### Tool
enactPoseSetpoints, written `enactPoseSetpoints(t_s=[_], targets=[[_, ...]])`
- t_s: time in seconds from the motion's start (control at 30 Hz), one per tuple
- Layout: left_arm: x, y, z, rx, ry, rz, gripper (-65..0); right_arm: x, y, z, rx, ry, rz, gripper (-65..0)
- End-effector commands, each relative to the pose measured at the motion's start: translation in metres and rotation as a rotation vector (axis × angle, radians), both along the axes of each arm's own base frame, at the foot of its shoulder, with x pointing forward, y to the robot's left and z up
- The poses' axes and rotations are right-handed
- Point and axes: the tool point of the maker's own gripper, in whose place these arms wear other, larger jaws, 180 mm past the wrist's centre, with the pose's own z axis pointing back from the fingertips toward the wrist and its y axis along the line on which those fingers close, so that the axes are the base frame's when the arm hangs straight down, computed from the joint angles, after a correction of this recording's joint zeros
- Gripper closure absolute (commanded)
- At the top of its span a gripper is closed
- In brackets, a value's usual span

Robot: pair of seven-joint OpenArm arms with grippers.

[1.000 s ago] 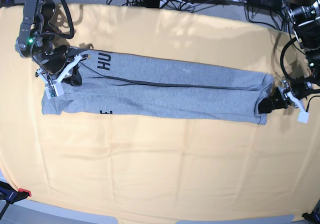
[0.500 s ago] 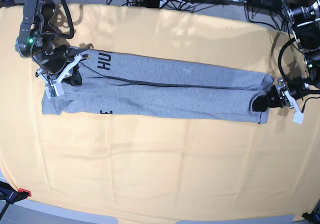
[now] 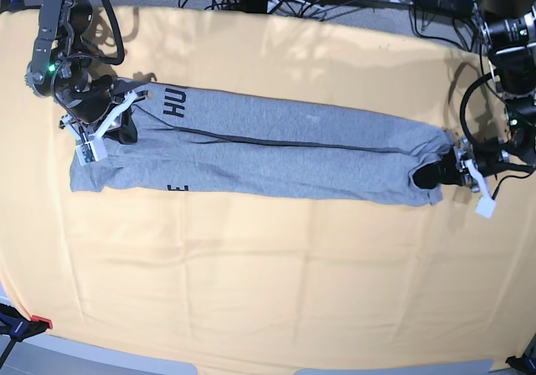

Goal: Layout the t-shirt on the table in an organized manner, then fold the t-shirt properly
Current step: 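Grasp the opposite end of the grey strip with the left gripper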

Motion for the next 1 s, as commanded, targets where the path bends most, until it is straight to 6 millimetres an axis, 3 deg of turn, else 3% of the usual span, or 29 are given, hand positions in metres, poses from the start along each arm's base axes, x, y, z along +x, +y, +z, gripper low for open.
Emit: enactPoseSetpoints(t_s=[0.0, 0.17, 0.33, 0.73, 0.97], targets=[[0.013, 0.005, 0.019, -0.005, -0.048, 0.007, 0.0, -0.001, -0.003, 0.0, -0.02, 0.011, 0.011, 0.0], [0.024, 0.011, 0.035, 0.007, -0.087, 0.012, 0.0, -0.001, -0.003, 0.001, -0.02, 0.01, 0.011, 0.0], [0.024, 0.015, 0.037, 0.017, -0.088, 0.016, 0.0, -0.001, -0.003, 0.001, -0.02, 0.008, 0.012, 0.0], [0.02, 0.048, 0.049, 0.085, -0.092, 0.048, 0.0, 0.009, -0.002, 0.008, -0.022, -0.017, 0.023, 0.0], [0.021, 0.036, 0.044, 0.059, -0.09, 0.036, 0.0, 0.011, -0.002, 0.009, -0.021, -0.023, 0.022, 0.0]])
